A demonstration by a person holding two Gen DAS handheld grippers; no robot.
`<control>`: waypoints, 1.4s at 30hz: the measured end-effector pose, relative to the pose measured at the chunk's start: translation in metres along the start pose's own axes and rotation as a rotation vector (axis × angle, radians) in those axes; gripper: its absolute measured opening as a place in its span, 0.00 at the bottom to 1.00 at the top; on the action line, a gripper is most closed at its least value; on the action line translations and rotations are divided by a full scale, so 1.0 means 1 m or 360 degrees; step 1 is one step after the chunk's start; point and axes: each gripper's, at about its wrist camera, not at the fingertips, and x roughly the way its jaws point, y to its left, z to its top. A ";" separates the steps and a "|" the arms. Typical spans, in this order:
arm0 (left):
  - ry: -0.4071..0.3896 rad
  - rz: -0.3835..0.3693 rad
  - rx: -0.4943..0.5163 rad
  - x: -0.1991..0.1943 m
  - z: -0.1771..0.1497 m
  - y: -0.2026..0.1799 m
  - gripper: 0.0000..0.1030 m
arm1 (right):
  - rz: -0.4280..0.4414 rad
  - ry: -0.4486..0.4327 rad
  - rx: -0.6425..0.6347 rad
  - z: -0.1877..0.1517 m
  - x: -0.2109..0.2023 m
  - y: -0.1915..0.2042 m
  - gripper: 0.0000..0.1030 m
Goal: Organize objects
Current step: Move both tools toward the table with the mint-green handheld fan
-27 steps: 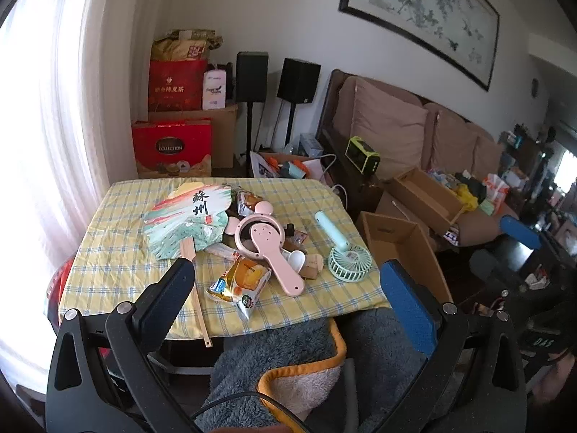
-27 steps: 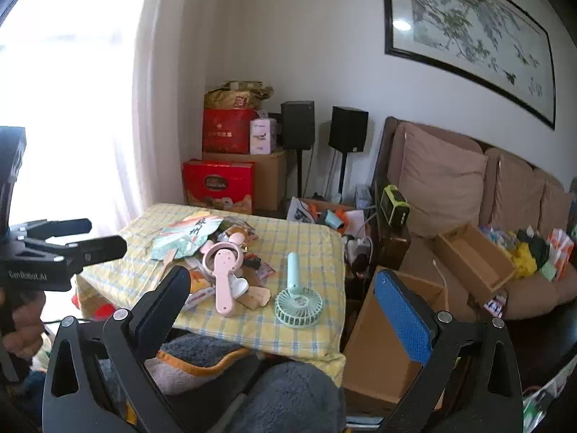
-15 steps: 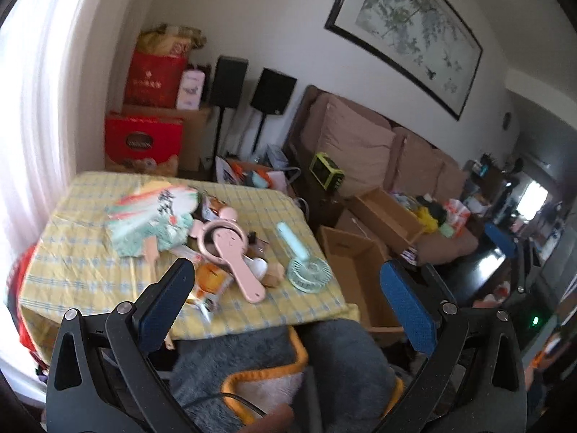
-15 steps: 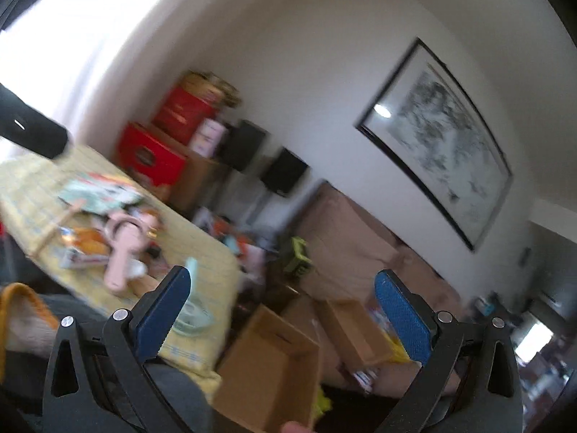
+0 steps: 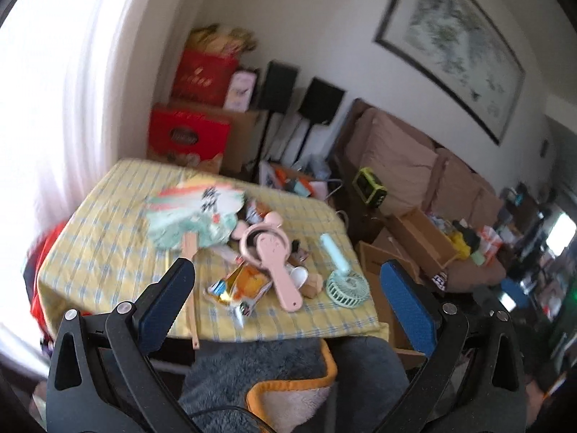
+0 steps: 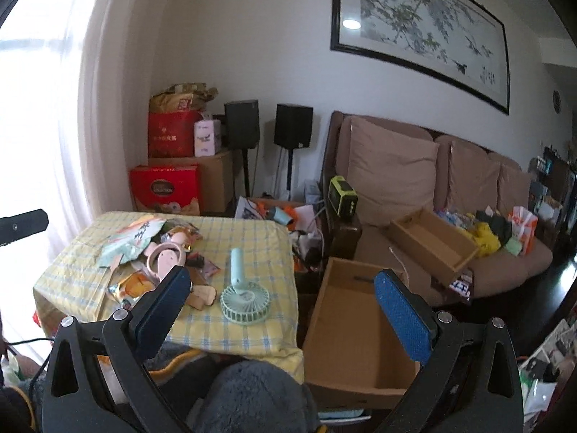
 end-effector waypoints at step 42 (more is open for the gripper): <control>0.0085 0.0165 0.0456 0.053 -0.007 0.012 0.99 | 0.0268 0.0226 0.0008 -0.031 0.031 0.018 1.00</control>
